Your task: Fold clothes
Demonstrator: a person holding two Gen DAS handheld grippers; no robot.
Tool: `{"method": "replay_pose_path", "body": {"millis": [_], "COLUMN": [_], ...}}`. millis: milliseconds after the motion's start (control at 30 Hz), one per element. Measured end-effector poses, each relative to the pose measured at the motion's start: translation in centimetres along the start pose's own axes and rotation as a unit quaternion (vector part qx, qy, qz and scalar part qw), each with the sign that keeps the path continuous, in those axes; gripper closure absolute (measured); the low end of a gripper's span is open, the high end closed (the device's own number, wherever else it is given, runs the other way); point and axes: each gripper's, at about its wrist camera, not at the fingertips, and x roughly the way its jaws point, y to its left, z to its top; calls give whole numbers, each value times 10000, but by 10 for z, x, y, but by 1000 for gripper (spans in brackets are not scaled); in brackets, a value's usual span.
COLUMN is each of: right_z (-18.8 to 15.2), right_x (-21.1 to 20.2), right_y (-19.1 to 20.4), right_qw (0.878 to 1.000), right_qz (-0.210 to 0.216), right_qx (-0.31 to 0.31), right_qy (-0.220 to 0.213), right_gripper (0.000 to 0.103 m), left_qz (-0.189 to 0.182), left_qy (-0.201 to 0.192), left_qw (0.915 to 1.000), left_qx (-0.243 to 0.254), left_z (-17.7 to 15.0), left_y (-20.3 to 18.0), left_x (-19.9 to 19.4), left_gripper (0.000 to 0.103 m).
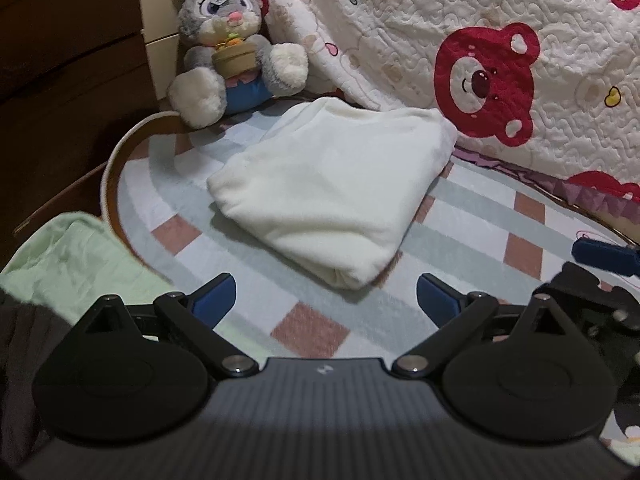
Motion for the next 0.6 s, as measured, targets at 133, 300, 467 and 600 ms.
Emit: {"method": "replay_pose_path", "body": {"millis": [133, 300, 467, 600], "right_z": [1, -1, -7, -13], "right_x": [-23, -43, -57, -69], "right_y": [6, 14, 20, 25], "right_qw": [9999, 9996, 9991, 9986], "right_qz": [-65, -227, -393, -464], "right_qx": [25, -73, -164, -252], "right_qy": [-100, -136, -16, -17], "right_gripper": [16, 15, 15, 15], "left_qz": [158, 107, 10, 165], "left_qy": [-38, 9, 236, 222], "left_qw": [9999, 9999, 9995, 9989], "left_qx": [12, 66, 208, 375], "left_z": [-10, -21, -30, -36], "left_y": [-5, -13, -24, -36], "left_x": [-22, -46, -62, -73], "left_gripper": [4, 1, 0, 0]}}
